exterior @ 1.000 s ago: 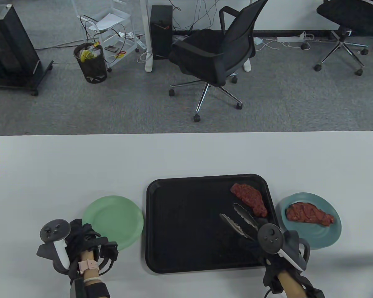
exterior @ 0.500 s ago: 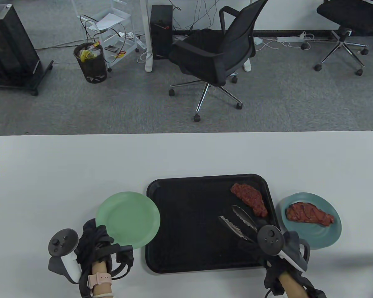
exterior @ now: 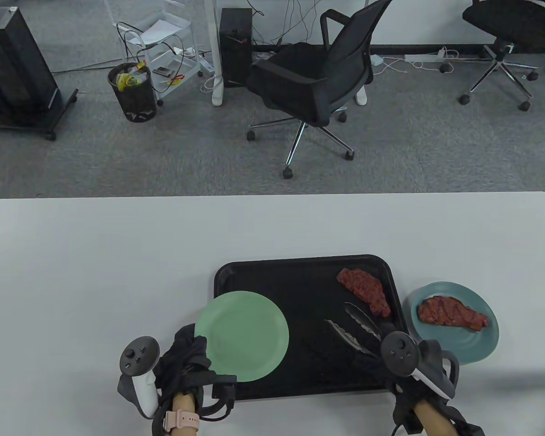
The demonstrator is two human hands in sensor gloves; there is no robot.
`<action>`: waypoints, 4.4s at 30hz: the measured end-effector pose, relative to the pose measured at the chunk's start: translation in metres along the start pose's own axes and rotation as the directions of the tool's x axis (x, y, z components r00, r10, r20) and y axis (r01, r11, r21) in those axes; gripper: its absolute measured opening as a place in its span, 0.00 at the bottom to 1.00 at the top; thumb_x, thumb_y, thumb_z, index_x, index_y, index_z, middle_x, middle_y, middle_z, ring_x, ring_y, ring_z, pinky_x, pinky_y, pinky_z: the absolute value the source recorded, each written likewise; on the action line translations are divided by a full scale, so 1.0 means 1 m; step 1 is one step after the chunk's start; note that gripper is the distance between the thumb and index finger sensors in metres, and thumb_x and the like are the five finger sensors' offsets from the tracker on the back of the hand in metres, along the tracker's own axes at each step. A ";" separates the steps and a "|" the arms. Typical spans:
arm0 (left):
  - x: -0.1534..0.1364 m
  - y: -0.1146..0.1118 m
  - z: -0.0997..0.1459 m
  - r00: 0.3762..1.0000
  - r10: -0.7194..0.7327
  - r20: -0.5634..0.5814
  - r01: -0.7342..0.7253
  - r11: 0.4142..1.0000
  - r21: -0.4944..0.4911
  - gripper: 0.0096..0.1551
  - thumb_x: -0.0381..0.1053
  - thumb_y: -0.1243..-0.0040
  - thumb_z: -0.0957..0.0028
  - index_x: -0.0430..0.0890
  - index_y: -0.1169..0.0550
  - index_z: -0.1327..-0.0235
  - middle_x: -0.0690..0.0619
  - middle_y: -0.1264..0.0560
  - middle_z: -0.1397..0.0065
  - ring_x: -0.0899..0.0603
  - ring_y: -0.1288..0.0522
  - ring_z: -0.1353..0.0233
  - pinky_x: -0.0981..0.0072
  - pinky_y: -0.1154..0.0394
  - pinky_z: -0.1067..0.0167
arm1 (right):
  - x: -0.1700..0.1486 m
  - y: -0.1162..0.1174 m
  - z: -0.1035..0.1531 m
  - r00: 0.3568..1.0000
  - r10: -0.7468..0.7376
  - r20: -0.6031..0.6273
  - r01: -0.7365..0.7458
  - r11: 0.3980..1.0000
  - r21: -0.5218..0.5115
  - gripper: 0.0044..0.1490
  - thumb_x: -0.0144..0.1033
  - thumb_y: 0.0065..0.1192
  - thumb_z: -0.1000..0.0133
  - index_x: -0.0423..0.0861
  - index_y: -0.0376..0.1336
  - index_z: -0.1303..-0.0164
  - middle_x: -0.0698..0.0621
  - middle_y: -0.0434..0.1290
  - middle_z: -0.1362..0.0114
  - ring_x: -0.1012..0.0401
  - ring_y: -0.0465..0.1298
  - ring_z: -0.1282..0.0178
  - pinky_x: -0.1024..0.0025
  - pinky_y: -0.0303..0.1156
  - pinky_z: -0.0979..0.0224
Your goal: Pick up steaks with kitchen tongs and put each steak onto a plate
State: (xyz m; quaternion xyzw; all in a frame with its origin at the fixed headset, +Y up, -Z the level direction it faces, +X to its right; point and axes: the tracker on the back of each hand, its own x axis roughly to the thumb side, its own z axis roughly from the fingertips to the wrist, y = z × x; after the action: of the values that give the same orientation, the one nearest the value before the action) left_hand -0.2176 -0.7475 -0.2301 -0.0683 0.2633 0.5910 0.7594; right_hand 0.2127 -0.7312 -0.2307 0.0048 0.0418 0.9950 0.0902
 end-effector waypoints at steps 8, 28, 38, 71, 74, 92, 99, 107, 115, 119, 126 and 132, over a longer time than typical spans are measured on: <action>0.001 -0.009 0.000 1.000 -0.030 0.007 0.030 0.999 -0.035 0.31 0.43 0.45 0.52 0.41 0.31 0.33 0.39 0.24 0.40 0.36 0.14 0.57 0.64 0.13 0.68 | -0.013 -0.003 -0.004 0.996 0.039 -0.074 -0.043 0.998 -0.044 0.61 0.66 0.61 0.58 0.34 0.52 0.28 0.31 0.68 0.34 0.41 0.75 0.50 0.47 0.75 0.51; -0.003 -0.009 -0.005 1.000 0.009 -0.010 -0.010 0.996 -0.092 0.31 0.44 0.46 0.52 0.41 0.31 0.32 0.38 0.25 0.39 0.35 0.14 0.56 0.63 0.14 0.68 | -0.018 0.006 -0.086 0.896 0.369 -0.247 -0.351 0.929 0.117 0.66 0.67 0.61 0.60 0.40 0.44 0.22 0.34 0.60 0.26 0.39 0.70 0.39 0.45 0.71 0.43; -0.004 -0.009 -0.006 1.000 0.005 -0.005 -0.006 0.995 -0.101 0.31 0.44 0.46 0.52 0.41 0.31 0.32 0.38 0.25 0.39 0.35 0.15 0.56 0.63 0.14 0.67 | -0.003 0.020 -0.080 0.891 0.416 -0.183 -0.422 0.907 0.008 0.58 0.63 0.59 0.57 0.37 0.52 0.26 0.34 0.70 0.35 0.43 0.77 0.55 0.51 0.78 0.56; 0.000 -0.034 -0.007 0.997 -0.069 0.041 0.078 0.945 -0.318 0.31 0.42 0.47 0.51 0.43 0.31 0.31 0.39 0.24 0.38 0.34 0.15 0.54 0.60 0.14 0.66 | 0.131 0.001 0.019 0.817 0.355 0.453 -0.272 0.932 -0.240 0.60 0.66 0.58 0.57 0.37 0.51 0.25 0.35 0.70 0.35 0.44 0.77 0.54 0.51 0.78 0.56; -0.002 -0.032 -0.009 0.999 -0.029 0.022 0.035 0.937 -0.348 0.31 0.42 0.47 0.51 0.43 0.31 0.31 0.39 0.24 0.39 0.35 0.15 0.55 0.61 0.14 0.67 | 0.127 -0.002 0.019 0.848 0.287 0.446 -0.214 0.955 -0.207 0.62 0.67 0.57 0.57 0.36 0.49 0.24 0.34 0.69 0.33 0.43 0.77 0.52 0.50 0.78 0.55; -0.033 0.076 -0.058 0.951 0.285 -0.117 -0.278 0.958 0.071 0.31 0.43 0.48 0.51 0.44 0.32 0.30 0.40 0.25 0.37 0.34 0.16 0.53 0.59 0.15 0.65 | 0.037 -0.014 0.015 0.984 0.098 0.147 -0.062 0.971 -0.231 0.63 0.69 0.55 0.57 0.36 0.48 0.23 0.33 0.67 0.30 0.41 0.76 0.49 0.48 0.77 0.53; -0.069 0.106 -0.074 0.904 0.376 -0.202 -0.328 0.915 0.237 0.32 0.43 0.48 0.51 0.44 0.33 0.29 0.38 0.27 0.36 0.34 0.17 0.51 0.58 0.16 0.64 | 0.009 -0.003 0.000 0.999 0.003 0.034 0.003 0.987 -0.161 0.63 0.68 0.55 0.57 0.35 0.48 0.23 0.32 0.67 0.31 0.41 0.76 0.50 0.48 0.77 0.53; -0.063 0.102 -0.075 0.944 0.244 -0.223 -0.173 0.939 0.298 0.32 0.43 0.48 0.51 0.44 0.34 0.29 0.38 0.27 0.35 0.35 0.17 0.50 0.59 0.16 0.63 | 0.007 0.004 -0.001 0.998 0.053 0.034 -0.047 0.989 -0.139 0.63 0.68 0.56 0.57 0.35 0.48 0.23 0.32 0.67 0.31 0.40 0.76 0.49 0.47 0.77 0.53; -0.043 0.097 -0.069 0.976 0.086 -0.202 -0.003 0.926 0.378 0.37 0.40 0.48 0.51 0.45 0.40 0.24 0.37 0.30 0.33 0.35 0.18 0.50 0.60 0.17 0.62 | 0.017 0.005 0.002 0.988 0.129 0.083 -0.117 0.984 -0.135 0.63 0.68 0.56 0.57 0.35 0.48 0.23 0.32 0.67 0.31 0.40 0.76 0.49 0.47 0.76 0.53; -0.031 0.090 -0.065 0.972 -0.073 -0.222 0.157 0.908 0.390 0.40 0.39 0.48 0.52 0.45 0.44 0.23 0.37 0.33 0.31 0.36 0.21 0.45 0.60 0.18 0.60 | 0.018 0.007 0.003 0.985 0.144 0.092 -0.132 0.983 -0.125 0.63 0.68 0.56 0.57 0.35 0.48 0.23 0.32 0.67 0.31 0.40 0.76 0.49 0.47 0.76 0.53; -0.014 0.083 -0.060 0.814 -0.491 -0.309 0.578 0.737 0.351 0.36 0.41 0.45 0.53 0.43 0.35 0.25 0.36 0.34 0.28 0.32 0.28 0.39 0.59 0.21 0.53 | 0.018 0.010 0.004 0.983 0.160 0.094 -0.151 0.984 -0.095 0.63 0.68 0.55 0.57 0.35 0.48 0.23 0.32 0.67 0.30 0.39 0.75 0.49 0.47 0.76 0.53; -0.010 0.077 -0.058 0.759 -0.569 -0.318 0.645 0.724 0.244 0.39 0.43 0.46 0.52 0.43 0.41 0.23 0.36 0.38 0.25 0.32 0.30 0.37 0.58 0.23 0.49 | 0.020 0.012 0.006 0.979 0.178 0.104 -0.170 0.982 -0.081 0.63 0.68 0.55 0.56 0.35 0.48 0.23 0.31 0.66 0.30 0.39 0.75 0.49 0.46 0.76 0.53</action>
State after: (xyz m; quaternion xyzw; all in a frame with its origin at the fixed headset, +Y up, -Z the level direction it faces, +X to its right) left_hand -0.3094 -0.7578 -0.2582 -0.0844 0.4060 0.2419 0.8772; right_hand 0.1915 -0.7385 -0.2242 0.0604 0.0005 0.9982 0.0050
